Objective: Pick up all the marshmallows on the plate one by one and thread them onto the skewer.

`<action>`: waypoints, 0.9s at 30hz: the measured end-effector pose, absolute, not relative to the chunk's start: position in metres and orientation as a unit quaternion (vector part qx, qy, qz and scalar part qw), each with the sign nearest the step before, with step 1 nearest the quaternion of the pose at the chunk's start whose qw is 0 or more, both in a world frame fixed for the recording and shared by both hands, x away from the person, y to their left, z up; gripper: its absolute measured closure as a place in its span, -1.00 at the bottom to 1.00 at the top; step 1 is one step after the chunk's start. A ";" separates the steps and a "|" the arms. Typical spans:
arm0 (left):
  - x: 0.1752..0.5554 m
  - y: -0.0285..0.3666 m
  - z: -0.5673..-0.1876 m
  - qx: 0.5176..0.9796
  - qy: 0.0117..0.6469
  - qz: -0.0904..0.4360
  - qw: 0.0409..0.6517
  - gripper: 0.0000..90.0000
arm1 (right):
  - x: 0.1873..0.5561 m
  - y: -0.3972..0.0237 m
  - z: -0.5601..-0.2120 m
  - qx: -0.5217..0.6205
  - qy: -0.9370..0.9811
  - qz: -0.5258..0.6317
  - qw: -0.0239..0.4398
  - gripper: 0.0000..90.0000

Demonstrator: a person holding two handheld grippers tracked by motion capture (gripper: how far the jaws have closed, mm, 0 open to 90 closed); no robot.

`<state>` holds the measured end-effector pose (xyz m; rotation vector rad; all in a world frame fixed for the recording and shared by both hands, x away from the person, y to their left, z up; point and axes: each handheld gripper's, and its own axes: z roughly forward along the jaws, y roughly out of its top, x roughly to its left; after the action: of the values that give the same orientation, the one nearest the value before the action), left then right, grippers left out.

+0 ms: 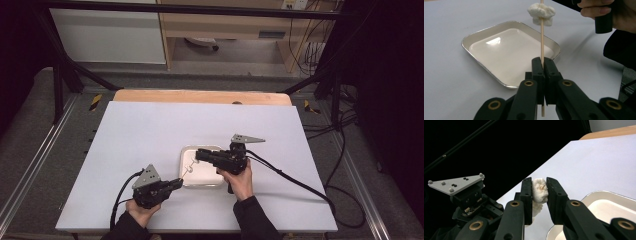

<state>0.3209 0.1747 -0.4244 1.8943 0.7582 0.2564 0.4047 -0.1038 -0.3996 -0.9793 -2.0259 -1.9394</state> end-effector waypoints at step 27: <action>0.320 0.171 -0.424 0.780 0.312 0.106 0.531 0.97 | 0.398 -0.098 -0.407 -0.326 -0.693 -0.638 0.079 0.26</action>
<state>0.3202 0.1709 -0.4241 1.8620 0.7444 0.2540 0.3983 -0.0982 -0.4065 -0.9755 -2.0726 -1.9099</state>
